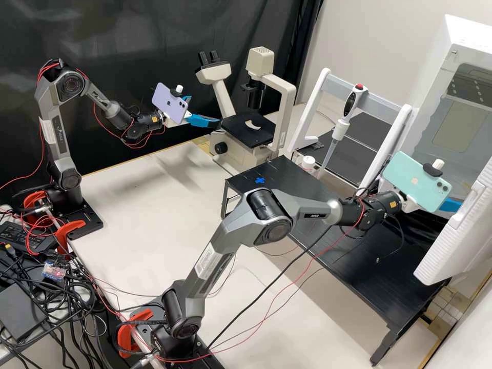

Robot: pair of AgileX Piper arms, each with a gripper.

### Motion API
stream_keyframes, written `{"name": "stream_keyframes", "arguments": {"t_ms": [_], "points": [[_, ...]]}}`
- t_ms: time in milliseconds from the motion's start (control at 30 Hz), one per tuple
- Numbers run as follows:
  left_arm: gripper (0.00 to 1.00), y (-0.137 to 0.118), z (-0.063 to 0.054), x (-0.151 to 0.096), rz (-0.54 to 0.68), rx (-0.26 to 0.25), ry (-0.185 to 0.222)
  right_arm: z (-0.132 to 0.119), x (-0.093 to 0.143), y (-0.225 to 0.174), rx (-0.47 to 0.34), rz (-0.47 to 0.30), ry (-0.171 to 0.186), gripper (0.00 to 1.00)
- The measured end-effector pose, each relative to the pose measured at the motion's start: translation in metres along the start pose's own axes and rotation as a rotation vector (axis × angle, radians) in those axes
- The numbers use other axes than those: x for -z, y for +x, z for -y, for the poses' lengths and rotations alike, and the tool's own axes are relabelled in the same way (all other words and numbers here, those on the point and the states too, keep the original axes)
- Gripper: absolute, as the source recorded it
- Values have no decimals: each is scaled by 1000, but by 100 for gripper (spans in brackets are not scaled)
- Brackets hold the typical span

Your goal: Move the petri dish to the microscope

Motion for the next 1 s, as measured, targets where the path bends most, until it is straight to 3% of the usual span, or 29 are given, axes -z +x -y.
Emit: {"name": "stream_keyframes", "arguments": {"t_ms": [200,400,633,1000], "points": [[100,0,0,0,0,0,0,14,-1,37,69,24,-33,100],[100,0,0,0,0,0,0,26,-10,60,80,65,-52,100],[100,0,0,0,0,0,0,35,-20,73,65,72,-29,100],[100,0,0,0,0,0,0,41,-18,83,52,84,-34,100]]}}
